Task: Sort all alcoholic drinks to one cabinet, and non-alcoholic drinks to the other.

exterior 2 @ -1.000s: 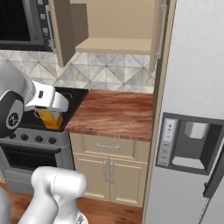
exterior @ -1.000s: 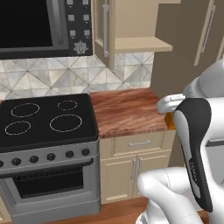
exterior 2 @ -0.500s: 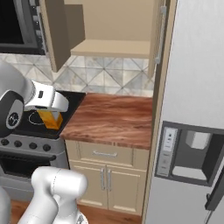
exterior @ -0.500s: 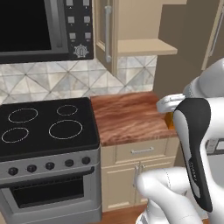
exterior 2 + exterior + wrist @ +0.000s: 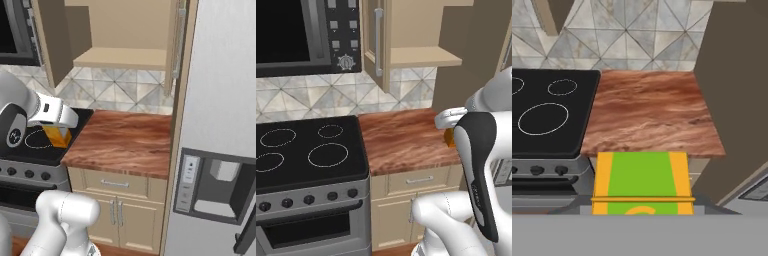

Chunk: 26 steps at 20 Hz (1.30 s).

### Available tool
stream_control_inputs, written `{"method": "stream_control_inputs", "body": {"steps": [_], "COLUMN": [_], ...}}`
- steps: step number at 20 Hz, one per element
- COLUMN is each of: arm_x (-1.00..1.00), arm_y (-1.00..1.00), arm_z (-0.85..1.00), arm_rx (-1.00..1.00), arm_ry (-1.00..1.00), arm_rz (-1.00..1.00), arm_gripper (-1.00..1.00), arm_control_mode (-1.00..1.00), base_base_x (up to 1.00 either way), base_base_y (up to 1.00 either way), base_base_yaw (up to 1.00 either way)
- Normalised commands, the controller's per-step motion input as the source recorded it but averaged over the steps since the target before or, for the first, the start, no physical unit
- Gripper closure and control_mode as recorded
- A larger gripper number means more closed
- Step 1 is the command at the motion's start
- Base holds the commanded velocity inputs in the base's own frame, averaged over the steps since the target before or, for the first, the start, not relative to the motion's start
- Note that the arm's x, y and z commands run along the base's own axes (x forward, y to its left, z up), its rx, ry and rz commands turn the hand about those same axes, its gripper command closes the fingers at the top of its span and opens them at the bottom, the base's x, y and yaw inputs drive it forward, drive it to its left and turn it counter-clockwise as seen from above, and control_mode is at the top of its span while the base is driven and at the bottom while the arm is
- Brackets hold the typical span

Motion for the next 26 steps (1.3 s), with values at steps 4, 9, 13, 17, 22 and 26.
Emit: {"method": "stream_control_inputs", "body": {"steps": [4,9,13,17,22,26], "arm_x": [0.0,0.0,0.0,0.0,0.0,0.0], "arm_y": [0.0,0.0,0.0,0.0,0.0,0.0], "arm_z": [0.0,0.0,0.0,0.0,0.0,0.0], "arm_rx": [0.0,0.0,0.0,0.0,0.0,0.0], "arm_ry": [0.0,0.0,0.0,0.0,0.0,0.0], "arm_rz": [0.0,0.0,0.0,0.0,0.0,0.0], "arm_gripper": [1.0,1.0,1.0,1.0,1.0,1.0], "arm_control_mode": [1.0,1.0,1.0,1.0,1.0,1.0], "base_base_x": [0.37,0.37,0.39,0.39,0.38,0.36], "base_base_y": [-0.36,-0.35,-0.31,-0.32,-0.32,-0.32], "base_base_yaw": [0.0,0.0,0.0,0.0,0.0,0.0]}}
